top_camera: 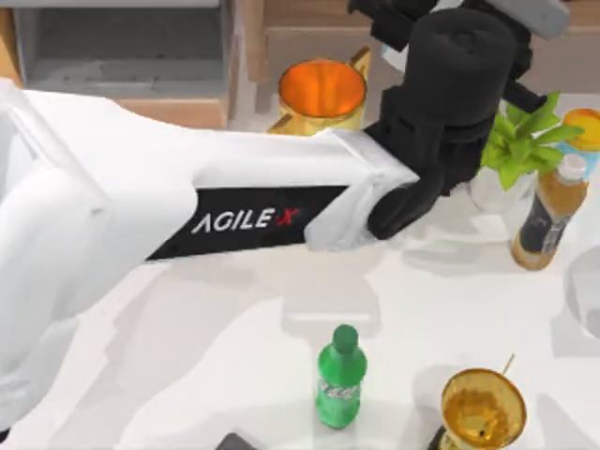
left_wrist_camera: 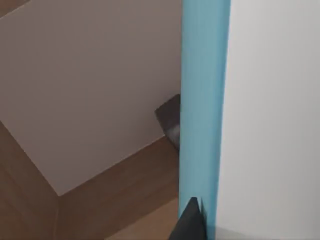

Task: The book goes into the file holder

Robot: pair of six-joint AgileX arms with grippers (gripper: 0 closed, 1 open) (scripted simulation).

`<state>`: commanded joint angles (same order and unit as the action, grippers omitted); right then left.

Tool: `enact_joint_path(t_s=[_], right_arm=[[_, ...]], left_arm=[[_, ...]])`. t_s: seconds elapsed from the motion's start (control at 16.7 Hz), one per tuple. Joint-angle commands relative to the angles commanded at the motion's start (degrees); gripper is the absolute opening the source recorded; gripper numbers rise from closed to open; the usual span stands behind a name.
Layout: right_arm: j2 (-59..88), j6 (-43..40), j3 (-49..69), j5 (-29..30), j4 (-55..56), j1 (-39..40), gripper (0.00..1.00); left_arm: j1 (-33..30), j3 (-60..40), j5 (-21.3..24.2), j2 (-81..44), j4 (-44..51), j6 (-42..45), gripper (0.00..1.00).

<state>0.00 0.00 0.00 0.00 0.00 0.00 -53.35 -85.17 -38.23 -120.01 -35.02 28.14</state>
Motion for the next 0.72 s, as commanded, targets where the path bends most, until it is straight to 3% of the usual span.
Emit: enact_joint_path(t_s=[0.3,0.72], right_arm=[[0.0,0.0,0.0,0.0,0.0,0.0,1.0],[0.0,0.0,0.0,0.0,0.0,0.0,1.0]], left_arm=[[2.2,20.9,3.2,19.1,-5.2,13.0,0.0],[16.5,45.8,10.0,34.3,-8.0,33.2,0.0]])
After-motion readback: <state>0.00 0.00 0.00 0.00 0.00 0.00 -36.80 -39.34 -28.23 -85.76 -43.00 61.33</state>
